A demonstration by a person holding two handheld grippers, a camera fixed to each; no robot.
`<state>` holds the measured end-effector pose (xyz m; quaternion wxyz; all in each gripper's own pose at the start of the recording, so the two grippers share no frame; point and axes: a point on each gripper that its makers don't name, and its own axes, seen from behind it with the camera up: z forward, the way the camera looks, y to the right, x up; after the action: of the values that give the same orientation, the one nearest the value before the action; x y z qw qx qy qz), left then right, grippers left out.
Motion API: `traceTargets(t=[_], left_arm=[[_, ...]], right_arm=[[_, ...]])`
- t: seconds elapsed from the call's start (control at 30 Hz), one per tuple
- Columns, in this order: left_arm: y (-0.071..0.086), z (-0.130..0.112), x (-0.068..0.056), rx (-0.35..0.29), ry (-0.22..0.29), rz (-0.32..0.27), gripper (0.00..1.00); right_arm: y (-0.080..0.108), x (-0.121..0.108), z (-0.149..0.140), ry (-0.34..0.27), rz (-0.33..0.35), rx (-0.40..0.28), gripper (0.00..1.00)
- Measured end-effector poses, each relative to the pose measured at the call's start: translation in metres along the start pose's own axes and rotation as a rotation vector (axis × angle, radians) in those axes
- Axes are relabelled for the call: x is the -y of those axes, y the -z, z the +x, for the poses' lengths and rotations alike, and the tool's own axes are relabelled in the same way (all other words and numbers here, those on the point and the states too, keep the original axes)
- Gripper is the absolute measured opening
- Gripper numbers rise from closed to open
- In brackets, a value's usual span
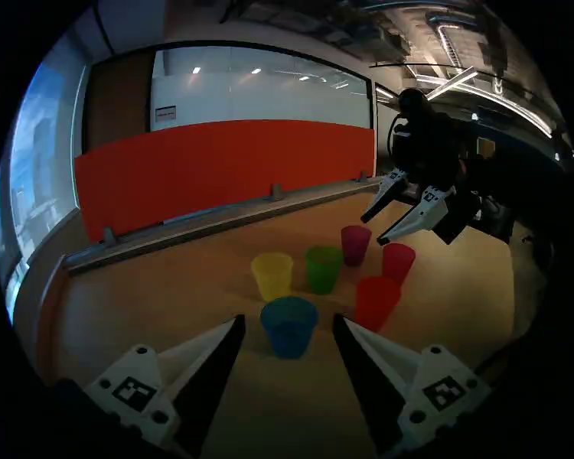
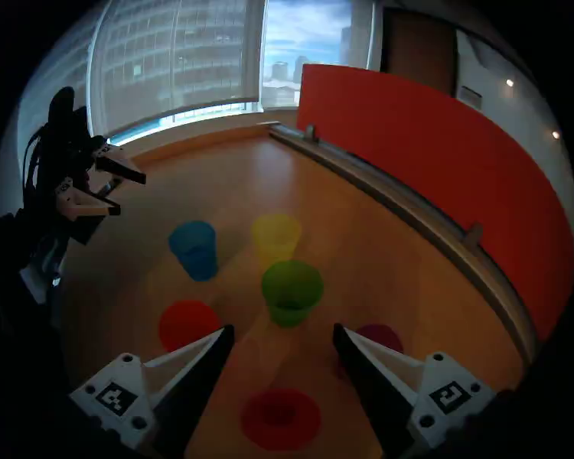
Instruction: Pour water
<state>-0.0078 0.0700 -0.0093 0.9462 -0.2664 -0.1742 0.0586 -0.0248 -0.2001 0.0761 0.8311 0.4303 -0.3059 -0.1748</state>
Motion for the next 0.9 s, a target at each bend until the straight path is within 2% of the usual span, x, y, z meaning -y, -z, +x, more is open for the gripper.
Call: traceTargets(t=[0.47,0.9], left_arm=[[-0.013,-0.015,0.005,0.021,0.002,0.004,0.84],[-0.018,-0.024,0.011,0.029,0.009,0.007,0.84]], right_arm=[[-0.039,-0.004,0.004,-0.022,0.022,0.104,1.0],[-0.063,-0.007,0.005,-0.041,0.037,0.191,1.0]])
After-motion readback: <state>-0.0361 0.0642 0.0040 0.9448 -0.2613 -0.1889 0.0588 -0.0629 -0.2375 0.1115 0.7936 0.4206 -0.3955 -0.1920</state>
